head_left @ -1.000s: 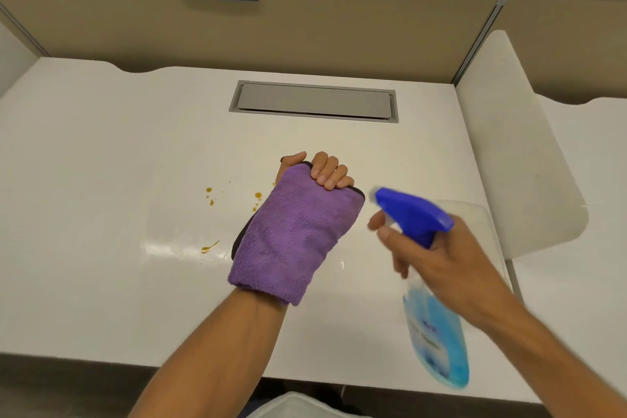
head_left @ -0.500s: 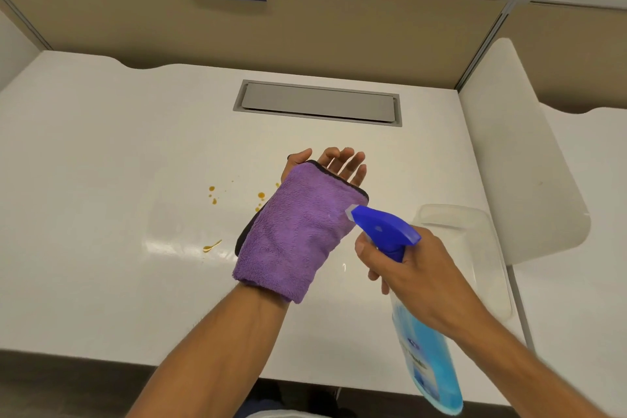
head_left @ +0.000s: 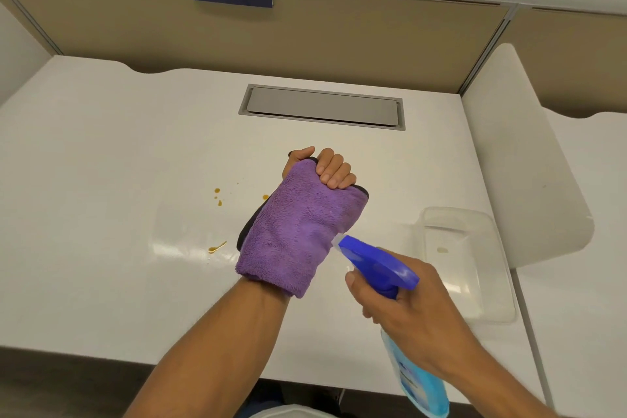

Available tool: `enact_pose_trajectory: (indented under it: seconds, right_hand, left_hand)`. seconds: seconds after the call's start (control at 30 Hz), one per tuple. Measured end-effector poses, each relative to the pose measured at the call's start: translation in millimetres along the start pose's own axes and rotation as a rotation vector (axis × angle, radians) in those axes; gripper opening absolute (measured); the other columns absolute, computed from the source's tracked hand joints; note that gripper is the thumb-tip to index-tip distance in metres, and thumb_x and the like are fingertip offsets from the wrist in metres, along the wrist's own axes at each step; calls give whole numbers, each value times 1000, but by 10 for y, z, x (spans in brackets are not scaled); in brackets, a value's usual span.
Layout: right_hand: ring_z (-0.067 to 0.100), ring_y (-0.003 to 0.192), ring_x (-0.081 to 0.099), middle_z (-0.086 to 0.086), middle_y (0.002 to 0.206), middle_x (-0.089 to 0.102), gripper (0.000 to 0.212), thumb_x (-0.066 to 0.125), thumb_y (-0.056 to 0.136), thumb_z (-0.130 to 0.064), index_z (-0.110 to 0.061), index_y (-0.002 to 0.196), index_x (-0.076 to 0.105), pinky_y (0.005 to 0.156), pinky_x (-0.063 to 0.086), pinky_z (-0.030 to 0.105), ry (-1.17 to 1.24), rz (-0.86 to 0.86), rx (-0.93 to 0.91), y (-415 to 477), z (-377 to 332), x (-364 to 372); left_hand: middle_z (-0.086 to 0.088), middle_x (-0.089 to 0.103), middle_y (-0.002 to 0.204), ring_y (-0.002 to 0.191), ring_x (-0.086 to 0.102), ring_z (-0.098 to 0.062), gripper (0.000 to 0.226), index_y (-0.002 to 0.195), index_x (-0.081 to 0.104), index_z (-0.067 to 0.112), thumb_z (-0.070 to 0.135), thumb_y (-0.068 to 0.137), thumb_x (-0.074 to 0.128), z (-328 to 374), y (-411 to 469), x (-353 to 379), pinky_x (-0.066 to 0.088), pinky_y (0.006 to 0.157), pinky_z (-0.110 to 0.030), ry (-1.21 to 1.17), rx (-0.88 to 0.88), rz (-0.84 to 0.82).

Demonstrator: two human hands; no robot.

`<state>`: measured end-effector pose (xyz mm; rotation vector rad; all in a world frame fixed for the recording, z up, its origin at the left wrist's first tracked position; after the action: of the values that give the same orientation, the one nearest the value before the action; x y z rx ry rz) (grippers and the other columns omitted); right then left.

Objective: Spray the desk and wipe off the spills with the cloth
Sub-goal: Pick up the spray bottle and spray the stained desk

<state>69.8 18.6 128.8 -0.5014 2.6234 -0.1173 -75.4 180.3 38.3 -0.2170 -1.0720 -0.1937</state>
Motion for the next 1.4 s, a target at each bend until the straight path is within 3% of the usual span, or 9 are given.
enact_pose_trajectory:
  seconds: [0.2, 0.5, 0.63, 0.87, 1.0, 1.17, 1.23, 1.33, 1.4]
  right_hand:
    - [11, 60, 66, -6, 65, 66, 29, 72, 80, -45, -20, 93, 68, 53, 50, 10, 208, 209, 14, 44, 24, -202]
    - [25, 63, 62, 16, 75, 63, 31, 71, 86, -32, -3, 97, 65, 61, 54, 19, 311, 616, -127, 543, 455, -303]
    - [34, 68, 62, 14, 77, 63, 19, 71, 88, -35, -19, 94, 63, 65, 58, 31, 299, 675, -179, 762, 639, -241]
    - [27, 75, 66, 5, 84, 65, 19, 68, 85, -48, -38, 98, 58, 66, 56, 17, 320, 739, -234, 921, 853, -197]
    - [26, 73, 65, -1, 82, 64, 15, 69, 85, -49, -52, 96, 59, 65, 57, 20, 299, 770, -265, 953, 908, -159]
    - [13, 79, 66, -30, 86, 63, 22, 70, 85, -48, -56, 102, 58, 70, 54, 12, 226, 719, -298, 965, 876, -134]
    - [13, 82, 67, -29, 94, 65, 27, 70, 84, -51, -45, 108, 60, 72, 54, 12, 226, 694, -278, 981, 936, -141]
    - [19, 85, 68, 0, 103, 71, 54, 73, 80, -50, -13, 118, 63, 75, 51, 8, 203, 663, -214, 987, 1040, -129]
    - [18, 99, 67, 11, 117, 68, 67, 83, 78, -40, -7, 130, 57, 77, 48, 3, 216, 631, -159, 932, 1050, -124]
  left_hand:
    - [-1, 48, 39, 36, 47, -16, 47, 41, 52, 11, 38, 74, 32, 121, -66, -89, 36, 49, -24, -5, 9, -22]
    - [0, 48, 39, 37, 47, -15, 41, 41, 52, 12, 36, 71, 38, 179, -201, -214, 37, 49, -24, 10, 13, -35]
    - [0, 48, 39, 37, 48, -15, 36, 41, 53, 12, 35, 68, 47, 180, -282, -271, 37, 49, -23, 19, 15, -27]
    - [-1, 49, 40, 38, 48, -16, 41, 42, 53, 11, 36, 72, 39, 159, -362, -345, 38, 50, -25, -11, -4, -17]
    - [-2, 48, 40, 38, 49, -17, 46, 43, 53, 10, 36, 75, 32, 153, -364, -362, 39, 50, -26, -34, -11, -18]
    - [-2, 49, 40, 38, 48, -16, 42, 42, 53, 11, 36, 73, 38, 157, -351, -347, 38, 50, -24, -13, -3, -14]
    - [-2, 49, 40, 38, 49, -17, 40, 43, 53, 10, 35, 71, 42, 151, -351, -339, 39, 50, -24, -11, 0, -20]
    - [-4, 49, 41, 39, 50, -19, 43, 44, 53, 9, 35, 74, 36, 128, -354, -326, 41, 51, -25, -48, -6, -32]
    - [-4, 50, 41, 39, 50, -19, 43, 44, 53, 8, 35, 73, 37, 121, -352, -307, 42, 50, -27, -47, -2, -30]
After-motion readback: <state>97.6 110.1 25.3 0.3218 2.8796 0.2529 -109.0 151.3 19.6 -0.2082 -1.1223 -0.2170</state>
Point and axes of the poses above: each hand's wrist, its own y-axis towards the middle knuckle, its own x-axis out of the palm, z = x × y, the point moved 5 cm from there along y, towards the middle knuckle
